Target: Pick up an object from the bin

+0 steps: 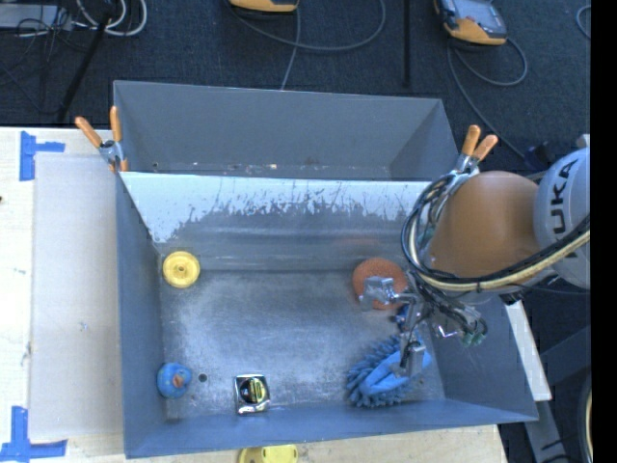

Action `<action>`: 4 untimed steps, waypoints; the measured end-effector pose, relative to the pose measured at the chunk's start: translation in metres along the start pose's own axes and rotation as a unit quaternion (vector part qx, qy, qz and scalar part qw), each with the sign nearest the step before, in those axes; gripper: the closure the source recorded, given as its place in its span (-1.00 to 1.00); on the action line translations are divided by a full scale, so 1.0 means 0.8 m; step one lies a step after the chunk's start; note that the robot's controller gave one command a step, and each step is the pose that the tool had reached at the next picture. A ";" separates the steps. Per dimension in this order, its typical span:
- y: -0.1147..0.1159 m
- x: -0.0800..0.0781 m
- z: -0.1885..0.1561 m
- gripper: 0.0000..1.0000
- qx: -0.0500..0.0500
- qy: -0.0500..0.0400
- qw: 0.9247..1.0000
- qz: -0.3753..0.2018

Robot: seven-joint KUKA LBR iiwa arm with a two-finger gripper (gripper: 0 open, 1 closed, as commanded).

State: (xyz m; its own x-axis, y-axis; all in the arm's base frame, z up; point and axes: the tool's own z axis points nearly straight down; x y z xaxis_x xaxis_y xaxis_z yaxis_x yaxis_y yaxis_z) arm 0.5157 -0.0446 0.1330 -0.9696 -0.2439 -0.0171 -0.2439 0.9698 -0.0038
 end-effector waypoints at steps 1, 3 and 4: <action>-0.024 0.012 0.065 -1.00 -0.002 0.010 1.000 -0.012; -0.021 0.046 0.079 1.00 -0.003 0.010 1.000 0.021; -0.024 0.055 -0.137 1.00 -0.002 0.007 1.000 0.029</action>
Offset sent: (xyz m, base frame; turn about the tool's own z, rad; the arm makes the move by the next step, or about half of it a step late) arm -0.0296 -0.0249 -0.0630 0.0395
